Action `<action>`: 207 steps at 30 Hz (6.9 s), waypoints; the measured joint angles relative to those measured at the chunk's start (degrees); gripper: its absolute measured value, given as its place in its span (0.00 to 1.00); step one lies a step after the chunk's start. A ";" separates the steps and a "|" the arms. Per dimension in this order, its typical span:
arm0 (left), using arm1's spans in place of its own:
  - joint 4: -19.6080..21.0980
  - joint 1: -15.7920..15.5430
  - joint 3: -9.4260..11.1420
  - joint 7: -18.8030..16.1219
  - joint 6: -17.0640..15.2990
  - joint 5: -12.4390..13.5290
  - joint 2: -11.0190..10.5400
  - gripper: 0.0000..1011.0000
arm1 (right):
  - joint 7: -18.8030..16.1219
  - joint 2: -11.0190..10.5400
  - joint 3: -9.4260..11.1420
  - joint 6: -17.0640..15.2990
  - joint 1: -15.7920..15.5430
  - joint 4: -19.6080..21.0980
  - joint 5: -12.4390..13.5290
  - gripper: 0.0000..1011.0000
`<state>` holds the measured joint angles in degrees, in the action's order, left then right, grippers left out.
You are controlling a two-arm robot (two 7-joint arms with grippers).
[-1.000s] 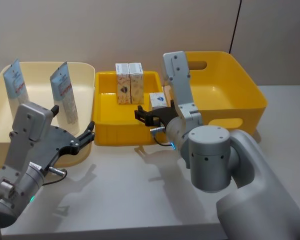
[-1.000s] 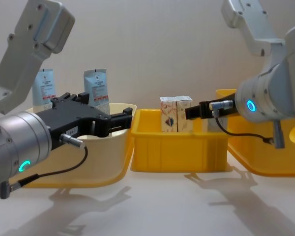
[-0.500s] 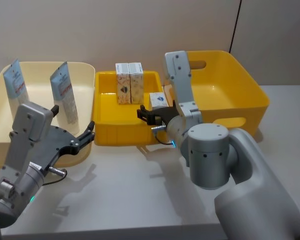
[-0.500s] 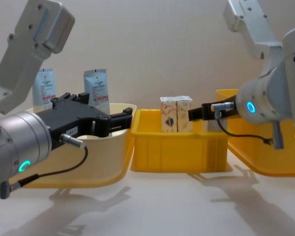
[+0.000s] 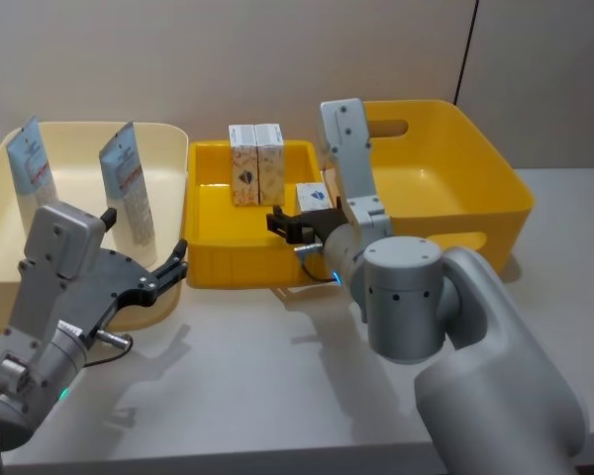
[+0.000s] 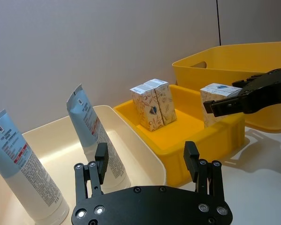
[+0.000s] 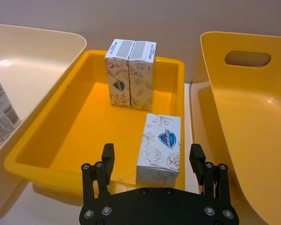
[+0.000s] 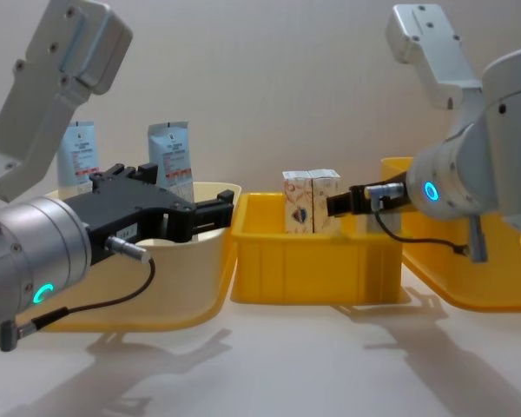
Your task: Bimanual collaborative sorting of washing and personal care products
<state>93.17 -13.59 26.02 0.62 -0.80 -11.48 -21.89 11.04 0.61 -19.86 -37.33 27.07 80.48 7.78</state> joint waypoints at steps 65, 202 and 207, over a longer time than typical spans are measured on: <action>0.00 0.00 0.00 0.00 0.00 0.00 0.00 0.99 | -2.73 0.62 -0.33 4.29 3.75 -2.88 -0.80 0.44; -9.68 -10.19 -7.00 8.47 -8.84 -9.34 3.25 0.99 | -7.07 -8.07 8.40 2.90 14.34 -5.61 -6.24 0.99; -12.47 -11.64 -7.38 9.45 -8.37 -9.61 3.82 0.99 | -7.07 -8.07 8.40 2.90 14.34 -5.61 -6.24 0.99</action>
<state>80.70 -25.22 18.64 10.08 -9.16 -21.10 -18.07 3.97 -7.45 -11.47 -34.43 41.41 74.87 1.54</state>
